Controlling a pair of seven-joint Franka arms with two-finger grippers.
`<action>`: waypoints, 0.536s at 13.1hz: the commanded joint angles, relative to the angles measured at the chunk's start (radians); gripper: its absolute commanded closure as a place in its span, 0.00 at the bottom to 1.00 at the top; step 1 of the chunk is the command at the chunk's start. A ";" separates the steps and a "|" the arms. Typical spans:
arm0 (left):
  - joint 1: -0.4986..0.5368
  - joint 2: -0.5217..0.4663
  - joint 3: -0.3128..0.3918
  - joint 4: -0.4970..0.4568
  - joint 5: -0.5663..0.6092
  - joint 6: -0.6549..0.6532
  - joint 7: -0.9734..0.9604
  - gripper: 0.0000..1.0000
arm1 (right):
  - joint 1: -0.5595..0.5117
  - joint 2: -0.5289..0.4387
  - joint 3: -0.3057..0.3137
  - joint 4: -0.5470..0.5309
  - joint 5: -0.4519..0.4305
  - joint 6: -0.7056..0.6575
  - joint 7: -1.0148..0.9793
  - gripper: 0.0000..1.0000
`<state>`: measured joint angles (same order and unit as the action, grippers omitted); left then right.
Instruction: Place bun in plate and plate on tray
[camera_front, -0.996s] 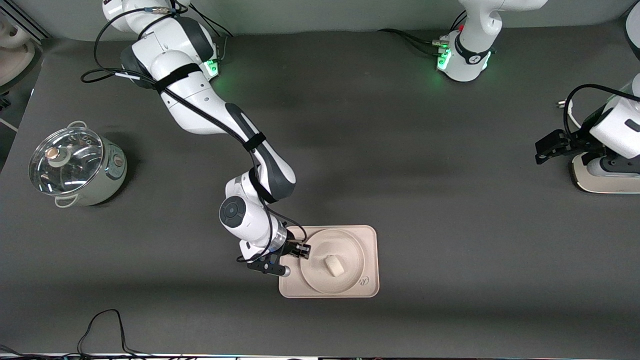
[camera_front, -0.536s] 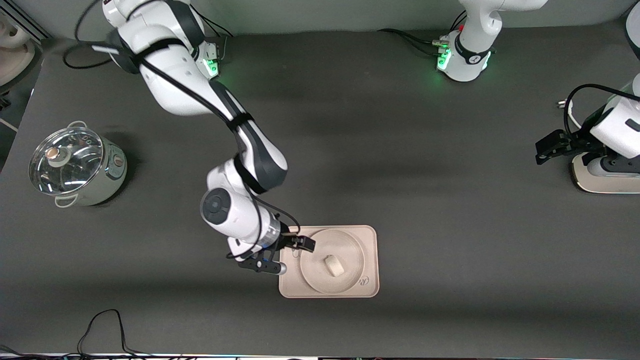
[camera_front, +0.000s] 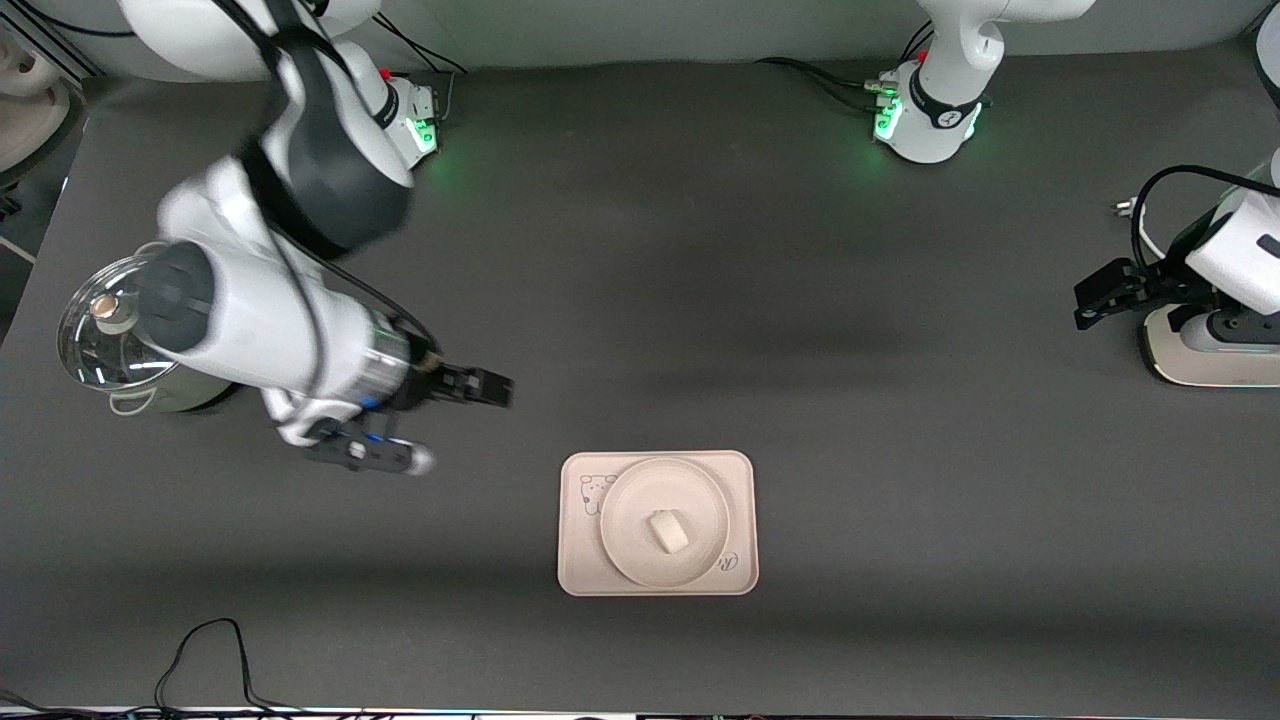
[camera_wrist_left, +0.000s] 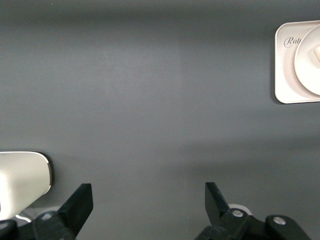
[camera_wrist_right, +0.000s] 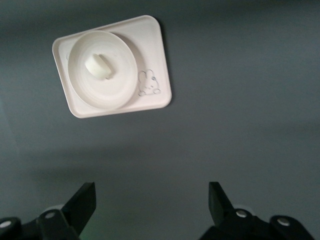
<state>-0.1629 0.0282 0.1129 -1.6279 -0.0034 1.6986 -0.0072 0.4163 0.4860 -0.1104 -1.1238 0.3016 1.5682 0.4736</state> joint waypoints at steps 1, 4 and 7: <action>-0.004 0.007 0.004 0.016 0.013 -0.005 0.000 0.00 | -0.085 -0.238 0.015 -0.264 -0.047 -0.013 -0.162 0.00; 0.000 0.009 0.004 0.016 0.013 -0.005 0.003 0.00 | -0.183 -0.380 0.018 -0.398 -0.162 -0.016 -0.366 0.00; -0.003 0.012 0.004 0.016 0.014 -0.010 -0.005 0.00 | -0.255 -0.408 0.012 -0.401 -0.259 -0.031 -0.509 0.00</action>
<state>-0.1623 0.0299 0.1152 -1.6279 -0.0030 1.6984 -0.0079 0.1924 0.1151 -0.1092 -1.4801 0.0888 1.5282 0.0340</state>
